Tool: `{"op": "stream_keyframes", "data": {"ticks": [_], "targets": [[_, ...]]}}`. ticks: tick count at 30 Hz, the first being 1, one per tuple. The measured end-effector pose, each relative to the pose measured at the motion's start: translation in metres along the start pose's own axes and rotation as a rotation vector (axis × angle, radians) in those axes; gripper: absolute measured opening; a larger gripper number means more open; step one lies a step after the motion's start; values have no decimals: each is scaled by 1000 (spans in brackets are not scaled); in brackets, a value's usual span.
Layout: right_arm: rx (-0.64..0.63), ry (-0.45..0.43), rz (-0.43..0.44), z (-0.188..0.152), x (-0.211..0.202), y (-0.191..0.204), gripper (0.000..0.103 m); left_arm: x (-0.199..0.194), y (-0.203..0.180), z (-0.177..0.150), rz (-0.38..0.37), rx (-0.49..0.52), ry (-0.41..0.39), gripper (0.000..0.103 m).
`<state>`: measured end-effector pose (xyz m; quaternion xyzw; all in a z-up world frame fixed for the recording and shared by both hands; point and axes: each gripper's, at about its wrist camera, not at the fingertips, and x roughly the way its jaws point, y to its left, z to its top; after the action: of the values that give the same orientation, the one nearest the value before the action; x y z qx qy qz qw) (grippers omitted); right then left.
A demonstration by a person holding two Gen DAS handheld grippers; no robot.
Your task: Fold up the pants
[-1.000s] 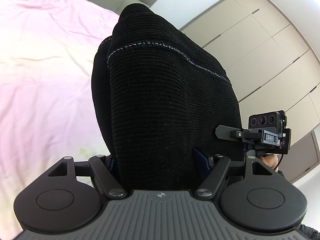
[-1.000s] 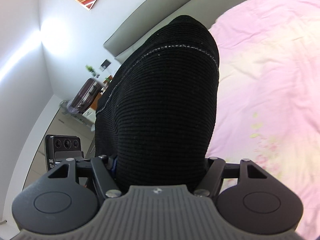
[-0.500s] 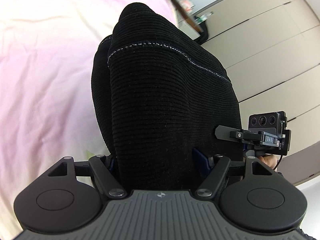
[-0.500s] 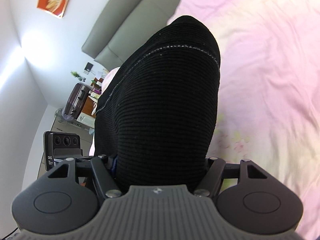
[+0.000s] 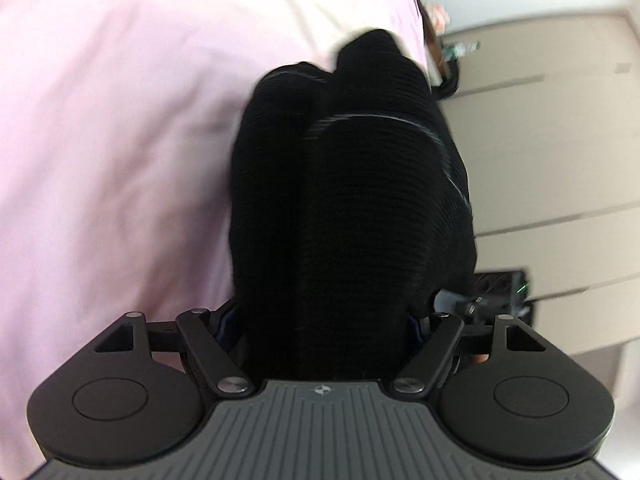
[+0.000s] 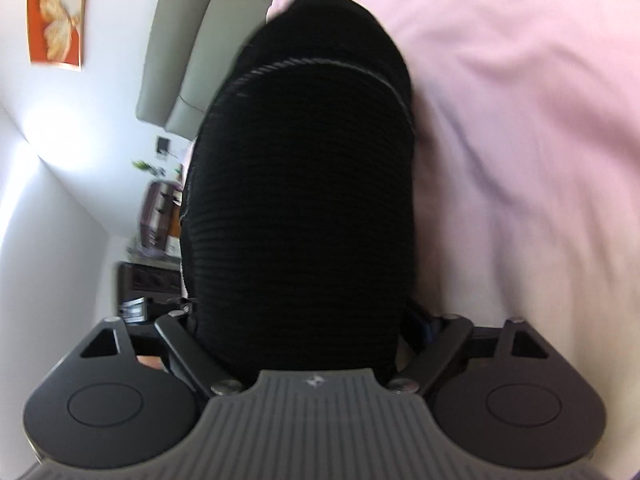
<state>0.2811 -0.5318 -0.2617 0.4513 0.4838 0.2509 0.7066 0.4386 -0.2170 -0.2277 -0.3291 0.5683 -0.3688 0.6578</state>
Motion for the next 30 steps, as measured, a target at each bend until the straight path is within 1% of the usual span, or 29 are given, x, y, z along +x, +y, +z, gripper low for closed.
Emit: {"op": "stream_keyframes", "data": {"ticks": [2, 4, 7, 9, 11, 12, 14, 16, 17, 18, 19, 20, 21, 22, 23, 24, 25, 26, 27, 28, 29, 30], "targets": [[-2, -13, 2, -9, -4, -3, 83, 6, 4, -8, -7, -6, -6, 90], [25, -18, 11, -17, -11, -9, 83, 8, -4, -13, -3, 4, -8, 91], [39, -28, 19, -33, -29, -12, 83, -10, -10, -31, 26, 14, -3, 91], [53, -34, 27, -47, -41, -13, 85, -14, -15, -36, 46, 20, -4, 91], [64, -43, 30, -63, -52, -15, 85, -13, -22, -39, 68, 39, 0, 91], [72, -47, 31, -71, -56, -15, 85, -21, -24, -42, 73, 50, 5, 91], [82, -53, 25, -88, -64, -14, 85, -21, -29, -48, 86, 74, 13, 92], [89, -54, 14, -102, -75, -16, 84, -25, -31, -64, 105, 97, 25, 94], [94, -48, 0, -112, -62, -7, 84, -26, -33, -67, 123, 113, 22, 94], [93, -32, -22, -117, -59, -6, 84, -27, -34, -74, 141, 124, 15, 95], [78, -7, -57, -120, -62, -6, 84, -33, -32, -82, 156, 130, 6, 95], [39, 36, -126, -126, -62, 0, 84, -34, -33, -86, 164, 134, -5, 95], [-5, 65, -176, -132, -60, 6, 84, -39, -31, -94, 177, 141, -10, 95], [-32, 83, -208, -135, -58, 11, 84, -29, -33, -92, 197, 154, -13, 95], [-44, 91, -249, -136, -59, 16, 82, -29, -36, -96, 218, 170, -16, 95], [-46, 88, -292, -136, -61, 20, 80, -25, -42, -98, 253, 196, -18, 95], [-55, 90, -337, -132, -61, 26, 79, -23, -47, -103, 296, 228, -14, 95], [-80, 90, -388, -133, -63, 34, 79, -20, -53, -108, 356, 266, -4, 95], [-125, 92, -469, -137, -60, 46, 79, -33, -50, -119, 423, 312, 10, 95], [-167, 91, -544, -141, -61, 56, 78, -29, -53, -131, 530, 374, 42, 84], [-214, 85, -639, -145, -61, 70, 77, -28, -52, -143, 650, 443, 79, 78], [-253, 71, -713, -151, -63, 81, 77, -27, -52, -155, 736, 502, 98, 76]]}}
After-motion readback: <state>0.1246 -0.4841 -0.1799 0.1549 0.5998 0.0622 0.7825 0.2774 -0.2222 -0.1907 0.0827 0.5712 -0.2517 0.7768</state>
